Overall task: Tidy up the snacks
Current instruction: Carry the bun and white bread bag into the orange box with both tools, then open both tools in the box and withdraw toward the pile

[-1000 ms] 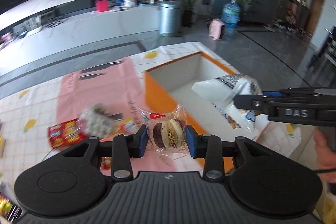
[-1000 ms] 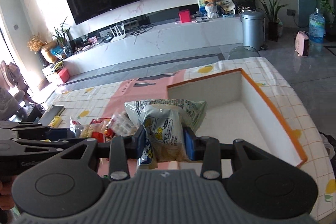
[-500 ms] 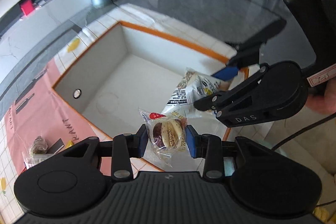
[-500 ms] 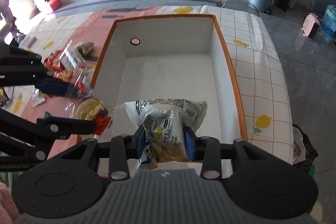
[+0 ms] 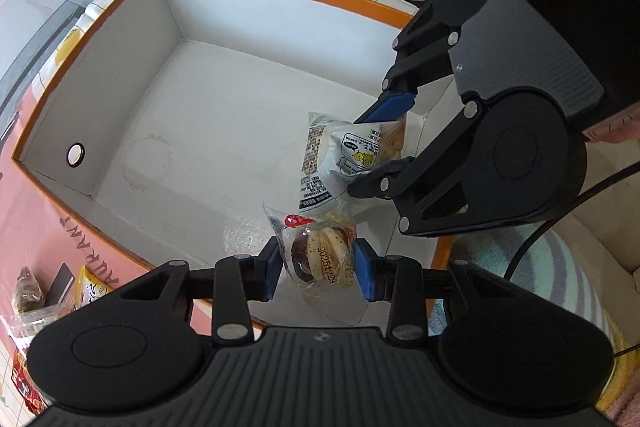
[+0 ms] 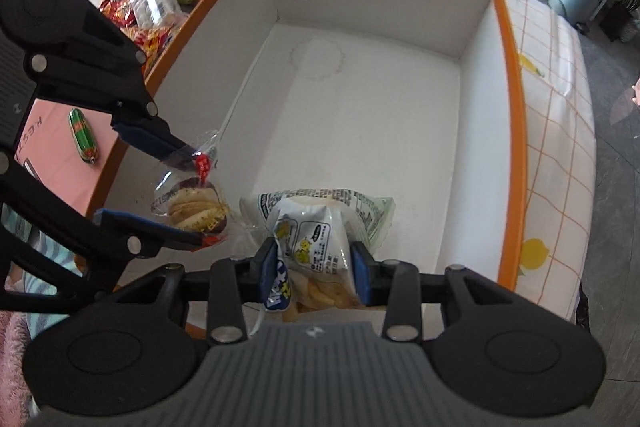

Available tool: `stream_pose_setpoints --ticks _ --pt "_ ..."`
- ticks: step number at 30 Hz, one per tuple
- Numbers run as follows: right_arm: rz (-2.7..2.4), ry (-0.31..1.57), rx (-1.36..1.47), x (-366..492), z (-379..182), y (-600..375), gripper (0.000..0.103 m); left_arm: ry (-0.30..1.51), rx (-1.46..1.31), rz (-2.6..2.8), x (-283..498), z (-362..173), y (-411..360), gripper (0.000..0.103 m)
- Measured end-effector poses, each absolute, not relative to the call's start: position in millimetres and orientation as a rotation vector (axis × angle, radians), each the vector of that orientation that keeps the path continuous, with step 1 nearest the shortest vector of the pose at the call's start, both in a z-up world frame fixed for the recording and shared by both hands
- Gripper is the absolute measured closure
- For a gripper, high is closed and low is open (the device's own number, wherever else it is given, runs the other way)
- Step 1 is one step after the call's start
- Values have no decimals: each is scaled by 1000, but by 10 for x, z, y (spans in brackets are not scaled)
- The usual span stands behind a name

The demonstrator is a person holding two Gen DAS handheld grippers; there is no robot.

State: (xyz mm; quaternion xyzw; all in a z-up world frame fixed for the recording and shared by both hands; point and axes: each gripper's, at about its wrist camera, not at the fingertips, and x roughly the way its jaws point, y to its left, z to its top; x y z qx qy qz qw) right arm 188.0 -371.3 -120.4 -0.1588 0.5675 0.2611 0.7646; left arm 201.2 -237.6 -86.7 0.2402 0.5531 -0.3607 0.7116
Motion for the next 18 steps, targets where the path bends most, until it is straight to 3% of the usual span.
stream_pose_setpoints --ticks 12,16,18 --pt "543 1302 -352 1911 -1280 -3617 60 1205 513 -789 2079 -1004 -2316 59" --pt "516 1315 -374 1886 -1267 -3559 55 1183 461 -797 2023 -942 -2227 47" --pt "494 1317 -395 1868 -1227 -3537 47 1152 437 -788 1978 -892 -2151 40"
